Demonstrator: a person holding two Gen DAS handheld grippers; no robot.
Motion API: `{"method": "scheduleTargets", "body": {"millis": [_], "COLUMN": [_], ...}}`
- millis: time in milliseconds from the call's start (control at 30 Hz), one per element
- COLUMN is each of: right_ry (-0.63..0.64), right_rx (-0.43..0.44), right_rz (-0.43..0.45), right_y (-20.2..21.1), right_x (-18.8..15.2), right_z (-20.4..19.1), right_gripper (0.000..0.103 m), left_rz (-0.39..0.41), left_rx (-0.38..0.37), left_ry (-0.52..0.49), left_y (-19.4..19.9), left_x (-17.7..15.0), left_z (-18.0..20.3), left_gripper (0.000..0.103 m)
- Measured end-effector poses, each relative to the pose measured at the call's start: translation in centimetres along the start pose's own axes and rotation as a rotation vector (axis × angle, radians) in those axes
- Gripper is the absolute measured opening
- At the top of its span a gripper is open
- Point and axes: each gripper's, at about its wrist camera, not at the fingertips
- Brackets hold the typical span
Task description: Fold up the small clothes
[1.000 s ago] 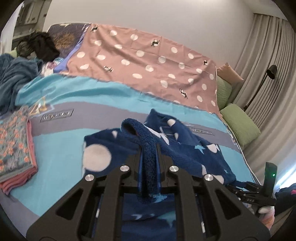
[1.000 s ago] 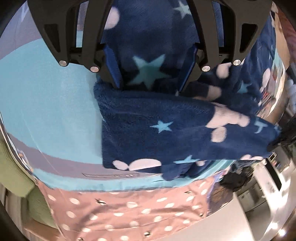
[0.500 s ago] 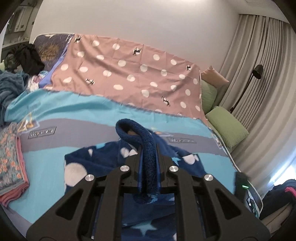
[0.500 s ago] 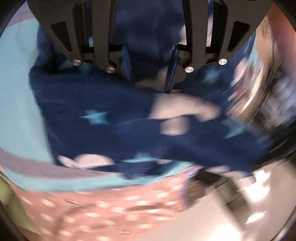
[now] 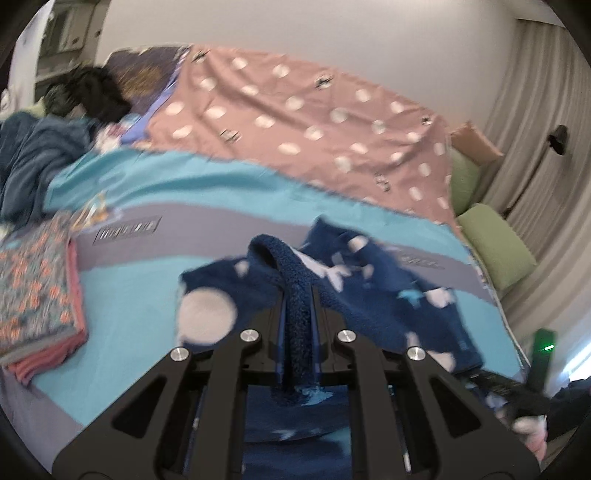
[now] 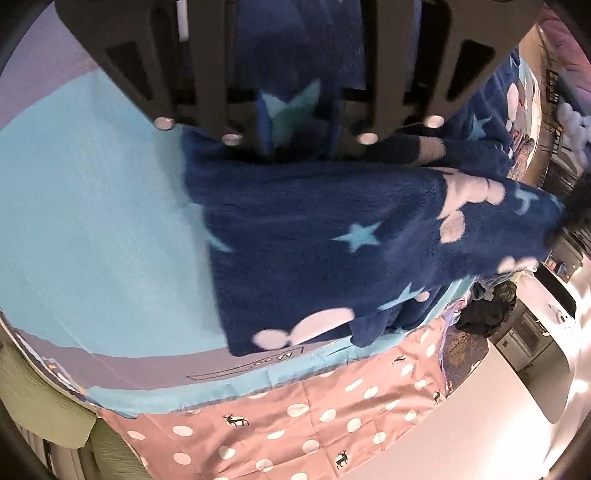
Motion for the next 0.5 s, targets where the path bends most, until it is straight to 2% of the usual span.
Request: {"method": "scheduleTargets", "body": {"millis": [167, 233, 267, 333, 400, 500], "right_ry": [-0.012, -0.025, -0.030, -0.051, -0.058, 0.009], "right_rx": [0.045, 0.071, 0.079, 0.100, 0.165, 0.188], "right_rz": [0.033, 0.067, 0.077, 0.112, 0.170, 0.218], "right_y": [2.3, 3.4, 3.7, 4.6, 5.7, 5.8], "right_x": [-0.7, -0.9, -0.8, -0.8, -0.8, -0.6], "right_z": [-0.2, -0.2, -0.1, 0.2, 0.6, -0.2], "right_gripper": [0.028, 0.028, 0.029, 0.031, 0.031, 0.031], "left_rz": [-0.093, -0.145, -0.156, -0.139, -0.134, -0.139], "left_rx": [0.068, 0.107, 0.121, 0.127, 0.132, 0.153], "left_ry": [0.032, 0.028, 0.026, 0.018, 0.013, -0.003], "left_y": [-3.5, -5.5, -6.2, -6.5, -6.4, -6.4], "left_x": [-2.3, -3.5, -4.0, -4.5, -4.5, -4.3], "left_z": [-3.4, -4.0, -4.3, -4.3, -4.1, -3.9], "left_gripper": [0.013, 0.016, 0.022, 0.023, 0.023, 0.025]}}
Point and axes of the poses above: each gripper's, at about its wrist camera, not at the fingertips, and y roughly against the way its jaws point, z to its right, x to its top, and after that the axes turned 15 degrees about -z, right-handed
